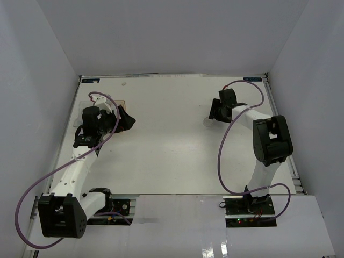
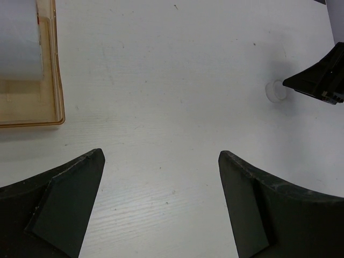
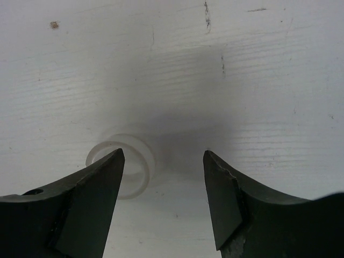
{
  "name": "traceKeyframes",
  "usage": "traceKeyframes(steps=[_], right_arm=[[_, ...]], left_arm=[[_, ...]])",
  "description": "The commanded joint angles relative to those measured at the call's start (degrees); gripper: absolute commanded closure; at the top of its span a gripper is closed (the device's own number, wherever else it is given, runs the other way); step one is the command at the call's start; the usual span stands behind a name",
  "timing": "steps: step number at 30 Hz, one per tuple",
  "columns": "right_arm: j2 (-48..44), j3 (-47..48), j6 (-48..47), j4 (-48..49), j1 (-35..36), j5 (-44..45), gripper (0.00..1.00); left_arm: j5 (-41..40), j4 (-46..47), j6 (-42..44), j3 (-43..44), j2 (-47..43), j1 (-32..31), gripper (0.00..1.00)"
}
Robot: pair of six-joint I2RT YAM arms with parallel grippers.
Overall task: Sort the stationery into containers
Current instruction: Pick up the stationery from the center of the board.
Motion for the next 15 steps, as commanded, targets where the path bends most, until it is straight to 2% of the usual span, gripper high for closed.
traceKeyframes(steps=[1, 9, 10, 12, 14, 15], right_arm=[[1.51, 2.79, -0.16, -0.83, 0.53, 0.25, 0.33], [3.71, 2.7, -0.25, -0.92, 1.94, 0.78, 0.47], [3.8, 2.7, -0.16, -1.01, 2.2, 0.69, 0.52], [3.98, 2.44, -0.07, -0.92, 2.38, 0.78, 0.55], [3.63, 2.0, 0.37, -0.92, 2.55, 0.78, 0.67], [3.36, 1.73, 0.46, -0.66, 2.73, 0.78, 0.69]], left_arm=[[0.93, 0.69, -0.14, 0.52, -0.33, -0.24, 0.02], [1.37, 0.43, -0.14, 0.44, 0.2, -0.24, 0.02], [1.37, 0.43, -0.23, 0.44, 0.11, -0.24, 0.02], [1.19, 0.43, -0.31, 0.44, 0.02, -0.24, 0.02], [1.19, 0.25, -0.4, 0.35, -0.07, -0.24, 0.02], [1.28, 0.34, -0.66, 0.26, -0.15, -0.24, 0.02]])
